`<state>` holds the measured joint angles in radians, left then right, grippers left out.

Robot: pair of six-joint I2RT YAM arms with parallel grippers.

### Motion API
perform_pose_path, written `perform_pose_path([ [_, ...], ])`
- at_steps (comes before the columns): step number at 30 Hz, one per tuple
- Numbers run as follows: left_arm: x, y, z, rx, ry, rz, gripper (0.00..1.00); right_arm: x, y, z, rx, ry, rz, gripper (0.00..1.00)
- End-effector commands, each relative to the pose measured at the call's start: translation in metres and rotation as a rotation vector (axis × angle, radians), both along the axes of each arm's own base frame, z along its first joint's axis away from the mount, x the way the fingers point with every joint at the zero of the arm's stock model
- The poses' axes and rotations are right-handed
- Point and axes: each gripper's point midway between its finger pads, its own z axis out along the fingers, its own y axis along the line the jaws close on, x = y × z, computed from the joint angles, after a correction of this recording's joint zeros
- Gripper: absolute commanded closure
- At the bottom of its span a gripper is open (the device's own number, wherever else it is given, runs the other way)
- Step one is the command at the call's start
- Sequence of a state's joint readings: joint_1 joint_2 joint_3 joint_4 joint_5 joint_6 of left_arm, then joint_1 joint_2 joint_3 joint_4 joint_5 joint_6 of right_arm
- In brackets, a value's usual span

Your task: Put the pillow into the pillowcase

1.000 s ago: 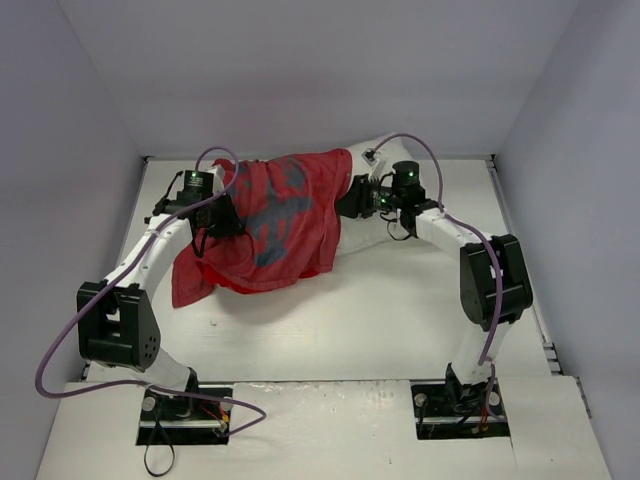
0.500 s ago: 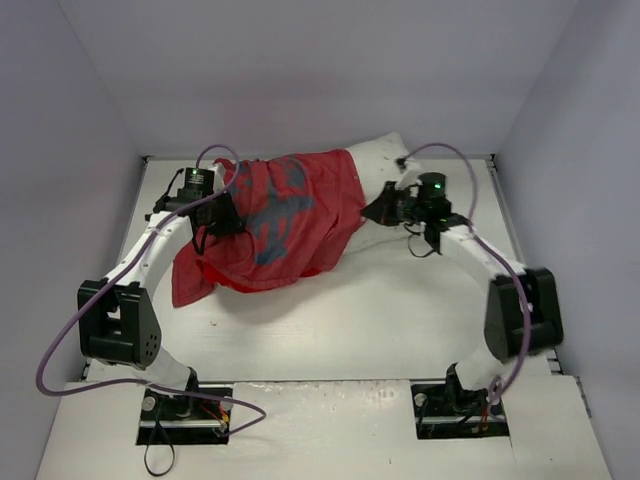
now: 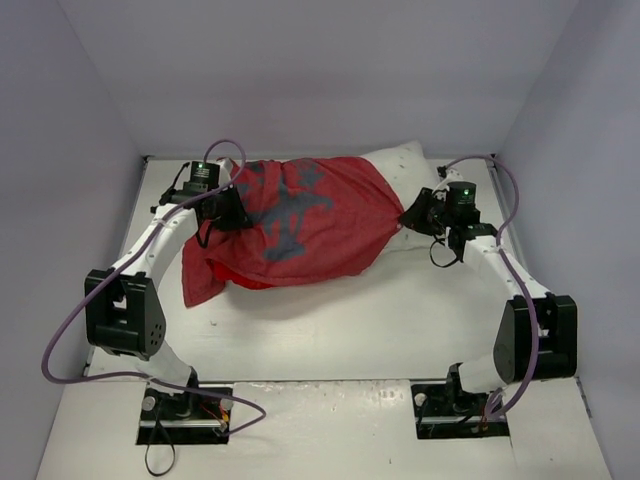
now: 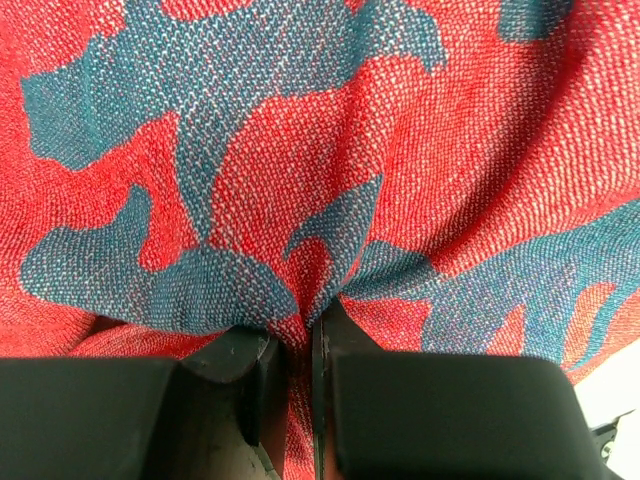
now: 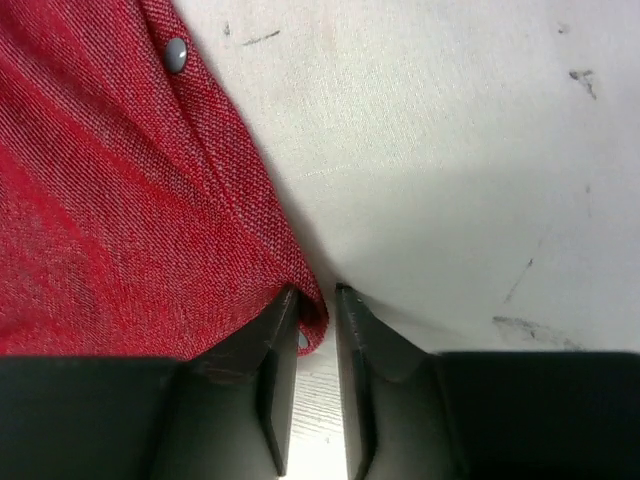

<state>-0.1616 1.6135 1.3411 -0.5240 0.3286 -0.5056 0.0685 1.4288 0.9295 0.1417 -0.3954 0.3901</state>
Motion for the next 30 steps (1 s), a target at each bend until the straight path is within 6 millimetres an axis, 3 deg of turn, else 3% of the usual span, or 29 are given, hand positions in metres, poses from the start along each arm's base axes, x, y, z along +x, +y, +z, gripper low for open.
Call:
perform_pose_path([
  [1,0.023,0.006,0.033,0.017,-0.114,0.016,1.00,0.021,-0.002,0.063,-0.049,-0.180,-0.005,0.67],
  [6,0.032,-0.006,0.043,0.052,-0.159,-0.039,1.00,0.017,0.028,0.117,-0.153,-0.351,0.151,0.54],
  [8,0.047,-0.009,0.055,0.057,-0.198,-0.058,1.00,0.008,0.060,0.132,-0.173,-0.413,0.272,0.46],
  [9,0.054,-0.010,0.060,0.061,-0.215,-0.065,1.00,0.004,0.071,0.131,-0.214,-0.443,0.336,0.42],
  [10,0.068,-0.013,0.070,0.067,-0.249,-0.074,1.00,-0.007,0.095,0.132,-0.214,-0.467,0.421,0.35],
  [12,0.081,-0.011,0.079,0.130,-0.302,-0.102,1.00,-0.017,0.117,0.127,-0.243,-0.488,0.506,0.26],
  [13,0.088,-0.009,0.080,0.150,-0.315,-0.101,0.95,-0.021,0.126,0.126,-0.288,-0.517,0.552,0.17],
  [14,0.096,-0.006,0.097,0.177,-0.363,-0.098,0.87,-0.030,0.147,0.121,-0.321,-0.531,0.596,0.13],
  [15,0.099,-0.002,0.105,0.190,-0.387,-0.089,0.70,-0.034,0.156,0.119,-0.353,-0.545,0.617,0.08],
  [16,0.100,-0.001,0.116,0.197,-0.413,-0.082,0.61,-0.037,0.164,0.117,-0.398,-0.567,0.641,0.00],
  [18,0.102,0.004,0.139,0.211,-0.462,-0.049,0.44,-0.040,0.181,0.106,-0.494,-0.568,0.640,0.00],
  [19,0.097,0.008,0.154,0.207,-0.489,-0.029,0.35,-0.038,0.184,0.101,-0.538,-0.568,0.633,0.00],
  [21,0.089,0.010,0.160,0.192,-0.492,0.011,0.31,-0.031,0.190,0.082,-0.657,-0.553,0.627,0.00],
  [22,0.078,0.015,0.176,0.193,-0.521,0.038,0.31,-0.028,0.191,0.081,-0.697,-0.554,0.612,0.00],
  [23,0.071,0.019,0.180,0.185,-0.524,0.070,0.30,-0.024,0.194,0.067,-0.756,-0.543,0.632,0.00],
  [24,0.062,0.024,0.167,0.196,-0.493,0.086,0.30,-0.023,0.196,0.064,-0.800,-0.543,0.620,0.00],
  [25,0.048,0.034,0.181,0.206,-0.526,0.126,0.30,-0.020,0.200,0.053,-0.834,-0.531,0.627,0.00],
  [30,-0.004,0.048,0.156,0.194,-0.473,0.185,0.30,-0.003,0.201,0.039,-1.016,-0.563,0.557,0.00],
])
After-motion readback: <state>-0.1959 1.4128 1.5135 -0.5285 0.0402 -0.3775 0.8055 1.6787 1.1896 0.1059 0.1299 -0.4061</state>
